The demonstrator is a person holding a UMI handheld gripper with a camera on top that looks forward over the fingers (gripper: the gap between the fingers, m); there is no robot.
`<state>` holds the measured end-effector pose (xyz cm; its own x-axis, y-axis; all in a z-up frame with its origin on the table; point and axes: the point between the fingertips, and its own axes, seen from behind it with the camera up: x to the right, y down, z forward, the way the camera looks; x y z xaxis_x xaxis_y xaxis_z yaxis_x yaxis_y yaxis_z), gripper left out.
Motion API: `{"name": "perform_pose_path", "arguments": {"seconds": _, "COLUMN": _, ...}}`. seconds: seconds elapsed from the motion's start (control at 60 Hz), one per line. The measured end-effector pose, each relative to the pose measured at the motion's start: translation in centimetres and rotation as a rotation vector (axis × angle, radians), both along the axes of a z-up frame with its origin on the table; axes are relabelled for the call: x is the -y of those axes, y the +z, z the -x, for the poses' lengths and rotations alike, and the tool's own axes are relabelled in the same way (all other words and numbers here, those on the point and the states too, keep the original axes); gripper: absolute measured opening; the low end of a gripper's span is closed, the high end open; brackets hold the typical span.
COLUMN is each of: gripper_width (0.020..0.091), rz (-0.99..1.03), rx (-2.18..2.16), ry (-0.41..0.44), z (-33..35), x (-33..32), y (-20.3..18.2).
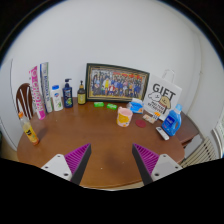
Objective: Pour water
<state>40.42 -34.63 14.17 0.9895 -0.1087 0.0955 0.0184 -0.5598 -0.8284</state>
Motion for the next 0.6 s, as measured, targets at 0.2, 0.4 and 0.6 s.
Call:
{"name": "perform_pose_path", "arguments": {"seconds": 0.2, "gripper_width": 0.0852, "rz": 0.038, "rx": 0.004, "ry": 0.011, "z": 9.3, "x": 0.8, "y": -2.2}}
{"name": "perform_pose_path", "arguments": {"seconds": 0.4, "gripper_width": 0.0852, "rz": 0.074, "rx": -0.032, "ry": 0.094, "z": 20.9, "x": 1.1, "y": -5.4}}
{"name": "perform_pose_path", "arguments": {"seconds": 0.6, "gripper_width": 0.0853, "rz": 0.045, "rx": -0.126, "ry": 0.226, "z": 33.5, "x": -1.1, "y": -7.8}}
